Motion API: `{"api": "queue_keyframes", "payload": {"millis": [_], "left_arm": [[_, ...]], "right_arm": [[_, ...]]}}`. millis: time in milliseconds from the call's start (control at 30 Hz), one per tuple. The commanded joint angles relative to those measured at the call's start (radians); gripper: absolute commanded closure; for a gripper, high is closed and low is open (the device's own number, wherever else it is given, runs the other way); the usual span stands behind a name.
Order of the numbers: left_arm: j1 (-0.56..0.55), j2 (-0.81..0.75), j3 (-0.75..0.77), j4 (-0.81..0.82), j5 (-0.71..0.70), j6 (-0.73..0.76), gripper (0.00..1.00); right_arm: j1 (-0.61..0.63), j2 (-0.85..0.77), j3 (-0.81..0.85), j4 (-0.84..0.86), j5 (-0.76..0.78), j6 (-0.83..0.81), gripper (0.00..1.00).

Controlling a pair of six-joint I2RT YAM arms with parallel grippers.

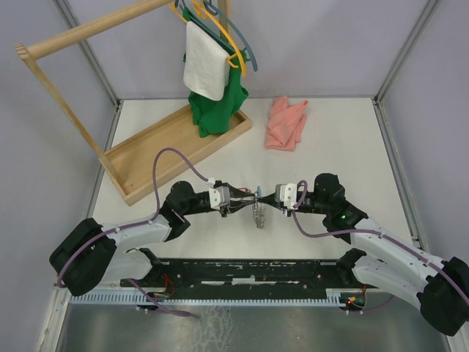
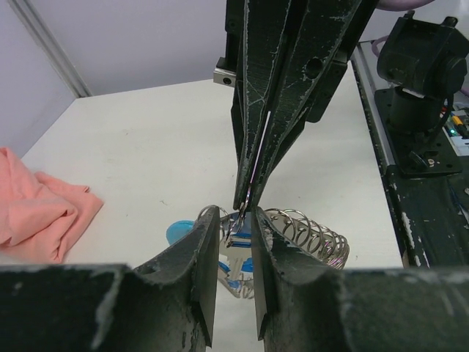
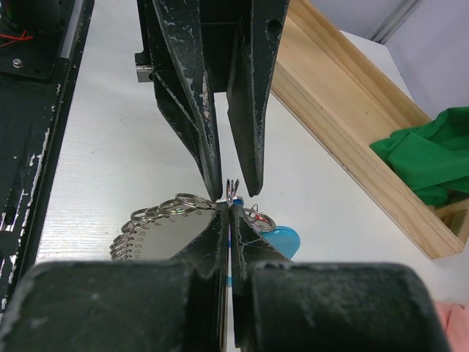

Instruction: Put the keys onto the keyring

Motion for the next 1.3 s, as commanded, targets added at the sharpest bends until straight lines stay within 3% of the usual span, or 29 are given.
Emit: {"api": "queue_keyframes", "payload": {"millis": [0,100,200,333,433,467,533,667,933,1267], "left_arm": [[-0.002,0.012,0.048,0.012,0.057,0.057,0.72],[-0.002,0.015,0.054,-0.005,0.068,0.065,0.79],[-0.002,0.013,0.066,-0.044,0.080,0.078,0.96],[-0.002,-0.027,0.096,-0.187,0.061,0.126,0.97],[-0.007,-0.080,0.156,-0.401,0.020,0.185,0.97],[-0.020,-0.098,0.200,-0.535,-0.016,0.223,0.97],[-0.045,-0.112,0.254,-0.671,-0.075,0.267,0.97],[-0.110,-0.091,0.413,-1.018,-0.224,0.353,0.97],[-0.187,-0.006,0.721,-1.440,-0.383,0.411,0.97],[-0.207,0.072,0.831,-1.572,-0.419,0.422,0.97]], "right_arm": [[-0.005,-0.008,0.047,0.053,-0.035,0.001,0.99],[-0.004,-0.007,0.052,0.047,-0.036,0.001,0.99],[-0.003,-0.008,0.058,0.035,-0.033,-0.001,0.99],[-0.004,-0.028,0.100,-0.115,0.011,-0.058,0.95],[-0.005,-0.057,0.152,-0.290,0.065,-0.137,0.88],[-0.004,-0.066,0.186,-0.359,0.088,-0.166,0.79],[-0.004,-0.073,0.217,-0.452,0.108,-0.204,0.73],[-0.004,-0.063,0.270,-0.544,0.129,-0.251,0.65],[-0.004,-0.010,0.242,-0.441,0.093,-0.213,0.60],[-0.004,0.029,0.109,-0.087,0.026,0.000,0.60]]}}
